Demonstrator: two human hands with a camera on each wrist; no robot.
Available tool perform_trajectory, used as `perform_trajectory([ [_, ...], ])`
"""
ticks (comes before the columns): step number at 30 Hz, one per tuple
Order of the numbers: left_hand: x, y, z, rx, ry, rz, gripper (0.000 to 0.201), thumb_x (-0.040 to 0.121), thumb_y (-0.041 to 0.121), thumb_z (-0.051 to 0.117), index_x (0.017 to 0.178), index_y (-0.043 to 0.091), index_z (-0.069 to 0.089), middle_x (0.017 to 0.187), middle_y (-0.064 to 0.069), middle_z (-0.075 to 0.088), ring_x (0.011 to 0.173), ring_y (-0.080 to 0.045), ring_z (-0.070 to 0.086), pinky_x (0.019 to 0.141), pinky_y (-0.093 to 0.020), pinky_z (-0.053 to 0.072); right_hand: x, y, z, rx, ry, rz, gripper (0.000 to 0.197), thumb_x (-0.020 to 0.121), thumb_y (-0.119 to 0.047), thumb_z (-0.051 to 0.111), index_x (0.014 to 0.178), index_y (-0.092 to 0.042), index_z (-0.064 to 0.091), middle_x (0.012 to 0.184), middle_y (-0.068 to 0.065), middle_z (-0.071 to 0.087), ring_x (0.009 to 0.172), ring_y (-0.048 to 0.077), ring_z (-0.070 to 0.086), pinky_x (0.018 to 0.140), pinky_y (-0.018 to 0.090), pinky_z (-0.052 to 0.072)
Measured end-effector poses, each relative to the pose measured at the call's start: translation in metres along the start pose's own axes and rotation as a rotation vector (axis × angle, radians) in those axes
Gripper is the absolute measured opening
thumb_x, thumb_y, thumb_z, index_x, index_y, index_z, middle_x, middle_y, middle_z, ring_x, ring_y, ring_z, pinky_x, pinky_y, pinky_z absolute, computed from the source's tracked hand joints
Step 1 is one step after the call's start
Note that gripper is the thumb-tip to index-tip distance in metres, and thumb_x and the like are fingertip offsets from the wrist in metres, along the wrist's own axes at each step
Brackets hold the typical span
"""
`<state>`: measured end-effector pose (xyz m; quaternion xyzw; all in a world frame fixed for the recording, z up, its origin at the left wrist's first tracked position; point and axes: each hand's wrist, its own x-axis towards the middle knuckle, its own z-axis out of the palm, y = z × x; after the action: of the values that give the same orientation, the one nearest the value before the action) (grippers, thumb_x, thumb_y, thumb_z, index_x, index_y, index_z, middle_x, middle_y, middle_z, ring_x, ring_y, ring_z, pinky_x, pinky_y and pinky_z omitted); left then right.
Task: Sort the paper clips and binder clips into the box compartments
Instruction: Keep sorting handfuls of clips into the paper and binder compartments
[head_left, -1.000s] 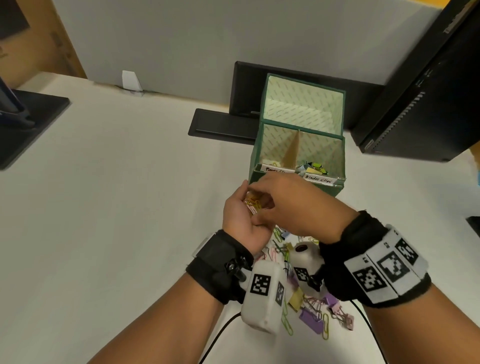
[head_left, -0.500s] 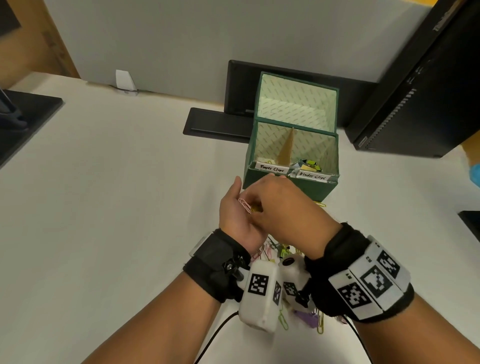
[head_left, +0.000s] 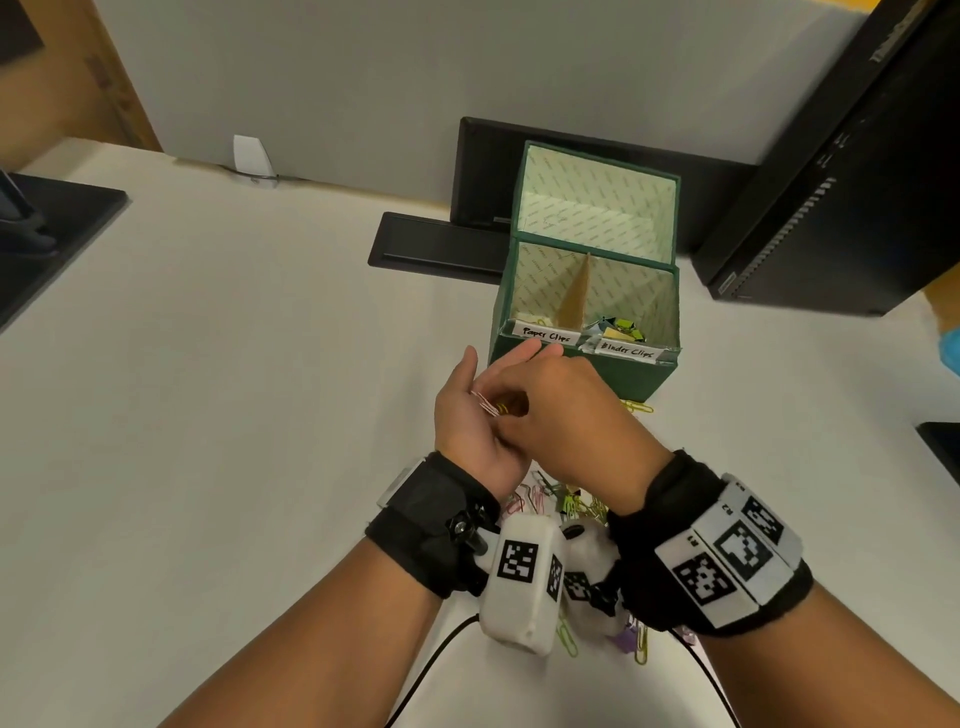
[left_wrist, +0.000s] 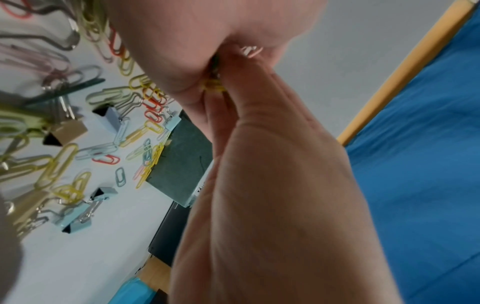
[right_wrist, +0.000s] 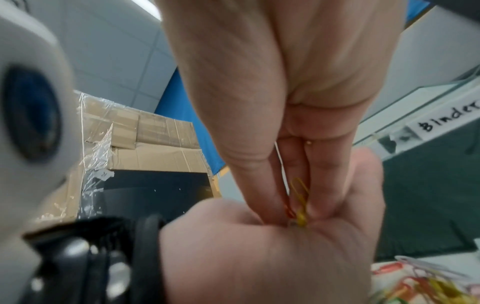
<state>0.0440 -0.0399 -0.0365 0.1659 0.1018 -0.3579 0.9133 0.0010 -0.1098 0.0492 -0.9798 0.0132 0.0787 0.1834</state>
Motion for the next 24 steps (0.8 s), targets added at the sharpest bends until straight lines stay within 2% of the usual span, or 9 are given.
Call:
perform_trajectory([
  [4, -0.003, -0.002, 0.003, 0.006, -0.009, -0.004, 0.063, 0.096, 0.054, 0.036, 0.126, 0.005, 0.061, 0.125, -0.015, 0.064, 0.122, -0.031, 0.056, 0.109, -0.048, 0.037, 0.005, 0.0, 0.004, -0.027, -0.028, 0.023, 0.035, 0.088, -0.012, 0.058, 0.117, -0.029, 0.07, 0.121, 0.018, 0.065, 0.119, 0.034, 0.056, 0.099, 0.038, 0.048],
  [7, -0.003, -0.003, 0.005, 0.012, -0.01, -0.009, 0.061, 0.096, 0.054, 0.037, 0.124, 0.006, 0.063, 0.123, -0.017, 0.065, 0.121, -0.033, 0.057, 0.109, -0.05, 0.036, 0.007, 0.004, 0.007, -0.031, 0.035, 0.044, 0.026, 0.083, -0.014, 0.058, 0.1, -0.025, 0.074, 0.102, 0.008, 0.067, 0.103, 0.025, 0.058, 0.089, 0.037, 0.051],
  [11, -0.003, -0.005, 0.005, 0.02, 0.012, -0.007, 0.061, 0.097, 0.053, 0.035, 0.122, 0.005, 0.064, 0.122, -0.02, 0.065, 0.122, -0.036, 0.056, 0.11, -0.053, 0.034, 0.007, 0.01, 0.011, 0.003, 0.106, 0.059, 0.022, 0.082, -0.02, 0.06, 0.096, -0.026, 0.075, 0.093, 0.0, 0.07, 0.096, 0.019, 0.059, 0.085, 0.035, 0.052],
  [13, -0.002, -0.005, 0.004, 0.022, 0.025, 0.001, 0.063, 0.097, 0.053, 0.034, 0.123, 0.004, 0.063, 0.122, -0.02, 0.065, 0.122, -0.035, 0.055, 0.111, -0.052, 0.034, 0.005, 0.013, 0.01, 0.058, 0.146, 0.033, 0.023, 0.082, -0.017, 0.063, 0.094, -0.031, 0.078, 0.087, -0.007, 0.072, 0.091, 0.012, 0.061, 0.081, 0.027, 0.052],
  [15, -0.001, -0.003, 0.005, 0.048, 0.036, 0.011, 0.064, 0.097, 0.055, 0.032, 0.122, 0.004, 0.063, 0.122, -0.02, 0.065, 0.121, -0.033, 0.056, 0.11, -0.05, 0.035, 0.003, 0.016, 0.007, 0.149, 0.181, 0.026, 0.026, 0.08, -0.011, 0.067, 0.091, -0.031, 0.079, 0.075, -0.018, 0.065, 0.076, -0.003, 0.059, 0.067, 0.007, 0.044],
  [17, 0.0, -0.002, 0.006, 0.063, 0.044, 0.025, 0.066, 0.097, 0.055, 0.031, 0.121, 0.002, 0.063, 0.118, -0.02, 0.067, 0.115, -0.031, 0.06, 0.106, -0.044, 0.04, 0.004, 0.021, 0.004, 0.295, 0.206, 0.031, 0.025, 0.078, -0.006, 0.071, 0.09, -0.026, 0.08, 0.07, -0.021, 0.065, 0.067, -0.011, 0.059, 0.06, 0.003, 0.04],
  [19, -0.002, -0.001, 0.006, 0.056, 0.042, 0.046, 0.066, 0.098, 0.053, 0.031, 0.12, -0.002, 0.062, 0.111, -0.022, 0.067, 0.105, -0.03, 0.064, 0.1, -0.039, 0.044, 0.005, 0.026, -0.001, 0.463, 0.212, 0.062, 0.018, 0.078, -0.008, 0.076, 0.088, -0.022, 0.08, 0.073, -0.011, 0.072, 0.065, -0.003, 0.064, 0.063, 0.014, 0.048],
  [22, -0.003, 0.0, 0.007, 0.027, 0.043, 0.065, 0.062, 0.099, 0.049, 0.036, 0.117, -0.004, 0.062, 0.109, -0.023, 0.067, 0.1, -0.031, 0.066, 0.096, -0.039, 0.049, 0.008, 0.027, -0.018, 0.775, 0.223, 0.118, 0.012, 0.079, -0.009, 0.079, 0.09, -0.013, 0.078, 0.077, 0.006, 0.076, 0.076, 0.025, 0.074, 0.076, 0.034, 0.061],
  [24, -0.004, 0.001, 0.009, 0.025, 0.049, 0.067, 0.062, 0.099, 0.048, 0.037, 0.119, -0.005, 0.059, 0.113, -0.025, 0.067, 0.106, -0.034, 0.065, 0.097, -0.042, 0.049, 0.014, 0.028, -0.032, 0.865, 0.322, 0.111, 0.013, 0.08, -0.007, 0.078, 0.091, -0.014, 0.078, 0.081, 0.007, 0.076, 0.082, 0.028, 0.073, 0.081, 0.038, 0.061],
])
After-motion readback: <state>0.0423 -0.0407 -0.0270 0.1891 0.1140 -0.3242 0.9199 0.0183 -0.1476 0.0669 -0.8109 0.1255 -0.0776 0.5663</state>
